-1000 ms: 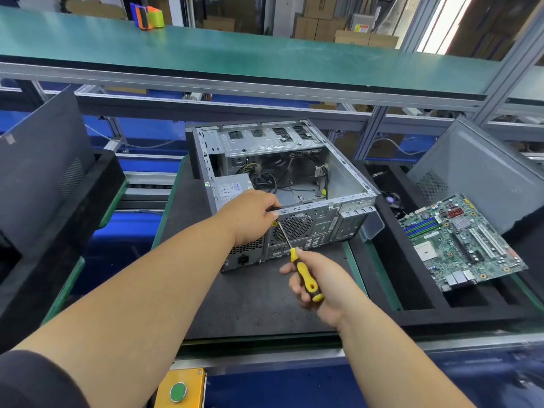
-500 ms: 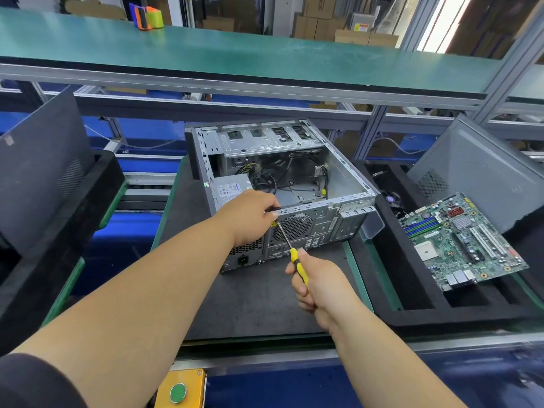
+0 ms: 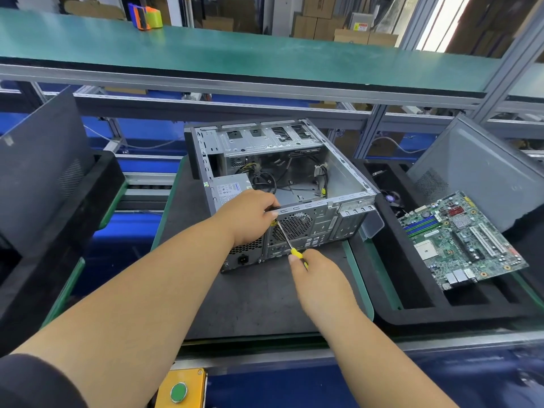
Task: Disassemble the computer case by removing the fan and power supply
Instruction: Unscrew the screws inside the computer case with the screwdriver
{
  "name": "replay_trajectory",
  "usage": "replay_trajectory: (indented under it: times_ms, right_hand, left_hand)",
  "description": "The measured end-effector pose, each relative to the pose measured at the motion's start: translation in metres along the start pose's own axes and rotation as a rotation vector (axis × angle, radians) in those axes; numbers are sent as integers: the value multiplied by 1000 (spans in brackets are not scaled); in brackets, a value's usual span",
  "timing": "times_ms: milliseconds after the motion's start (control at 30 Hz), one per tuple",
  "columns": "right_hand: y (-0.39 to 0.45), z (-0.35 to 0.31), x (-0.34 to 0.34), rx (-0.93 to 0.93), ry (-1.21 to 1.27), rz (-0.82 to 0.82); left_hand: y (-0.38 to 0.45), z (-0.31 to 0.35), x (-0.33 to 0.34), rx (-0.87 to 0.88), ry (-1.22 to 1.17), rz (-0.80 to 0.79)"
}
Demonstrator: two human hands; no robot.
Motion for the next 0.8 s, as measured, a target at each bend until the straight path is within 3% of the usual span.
replay_trajectory:
  times_ms: [167, 233, 300, 533, 600, 733, 800]
  right_hand:
    - [-4, 3, 7, 462, 1276, -583]
    - [-7, 0, 5, 512, 1504, -721]
    - [-8, -1, 6, 498, 1524, -733]
    - [-6, 1, 10, 442, 1128, -467]
    - [-5, -2, 5, 408, 841, -364]
    - [-6, -7, -6, 62, -40, -58]
    - [-10, -10, -5, -29, -342, 63]
  left_hand:
    - [1, 0, 0, 5, 0, 6]
    - [1, 0, 0, 5, 2, 10]
    - [1, 0, 0, 5, 4, 9]
    - [-1, 2, -1, -5, 6, -4]
    - [-1, 2, -1, -11, 2, -5]
    - [-1, 3, -2, -15, 8, -2]
    - [-2, 3, -2, -15, 9, -2]
Point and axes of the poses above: each hand's wrist, its own y-axis towards the middle knuckle, its own x-axis out of the palm, z = x × y, the point moved 3 cm from there along y, towards the middle knuckle
